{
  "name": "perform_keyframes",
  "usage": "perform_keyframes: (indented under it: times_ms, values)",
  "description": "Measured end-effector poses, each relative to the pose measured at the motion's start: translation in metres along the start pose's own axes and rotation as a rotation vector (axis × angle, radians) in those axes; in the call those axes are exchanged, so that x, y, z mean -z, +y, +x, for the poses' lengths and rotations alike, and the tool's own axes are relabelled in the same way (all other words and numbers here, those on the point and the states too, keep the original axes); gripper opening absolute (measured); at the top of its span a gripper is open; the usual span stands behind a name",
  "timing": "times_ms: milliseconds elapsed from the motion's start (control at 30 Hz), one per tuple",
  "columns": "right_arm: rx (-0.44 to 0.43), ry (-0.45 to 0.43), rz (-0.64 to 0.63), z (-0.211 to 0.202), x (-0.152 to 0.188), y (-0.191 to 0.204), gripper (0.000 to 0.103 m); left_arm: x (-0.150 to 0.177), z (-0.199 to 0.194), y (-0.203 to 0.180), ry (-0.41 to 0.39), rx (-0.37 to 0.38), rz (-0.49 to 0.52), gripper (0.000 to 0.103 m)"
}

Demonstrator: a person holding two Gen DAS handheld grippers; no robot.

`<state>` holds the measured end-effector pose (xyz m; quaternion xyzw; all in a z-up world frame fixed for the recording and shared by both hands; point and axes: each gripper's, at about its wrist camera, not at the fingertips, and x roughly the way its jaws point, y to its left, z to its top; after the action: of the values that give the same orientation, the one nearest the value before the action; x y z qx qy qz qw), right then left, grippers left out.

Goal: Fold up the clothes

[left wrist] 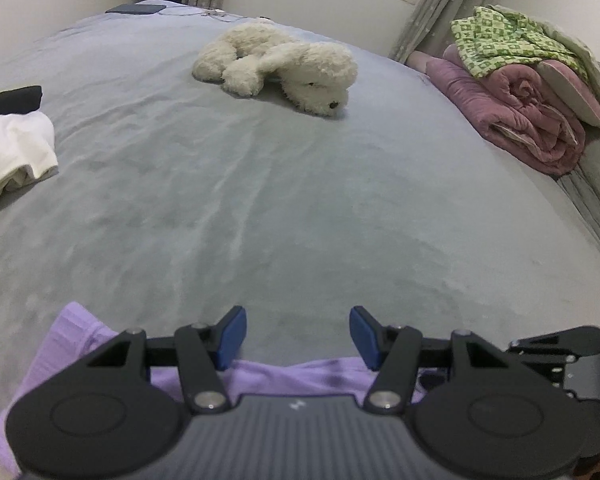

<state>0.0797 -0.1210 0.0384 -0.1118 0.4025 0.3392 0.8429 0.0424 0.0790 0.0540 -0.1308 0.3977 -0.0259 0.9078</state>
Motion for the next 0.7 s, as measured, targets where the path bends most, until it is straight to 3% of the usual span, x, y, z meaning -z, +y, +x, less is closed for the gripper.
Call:
perform_keyframes:
  times_ms: [100, 333, 467, 600, 700]
  values:
    - [0.036, -0.002, -0.061, -0.006, -0.010, 0.001, 0.004, -0.001, 0.000, -0.001, 0.000, -0.002, -0.003, 0.059]
    - [0.081, 0.095, -0.234, 0.019, -0.016, 0.006, 0.004, 0.001, 0.005, 0.002, 0.017, -0.016, -0.011, 0.059]
    - [0.040, 0.069, -0.188, 0.018, -0.015, -0.008, 0.004, 0.002, 0.005, 0.004, 0.021, -0.013, -0.016, 0.059]
    - [0.053, 0.020, -0.161, 0.007, -0.015, -0.010, 0.006, 0.002, 0.005, 0.002, 0.024, -0.012, -0.008, 0.059]
    - [0.073, -0.030, -0.127, -0.010, -0.012, -0.014, 0.015, 0.003, 0.006, 0.001, 0.029, -0.010, 0.001, 0.059]
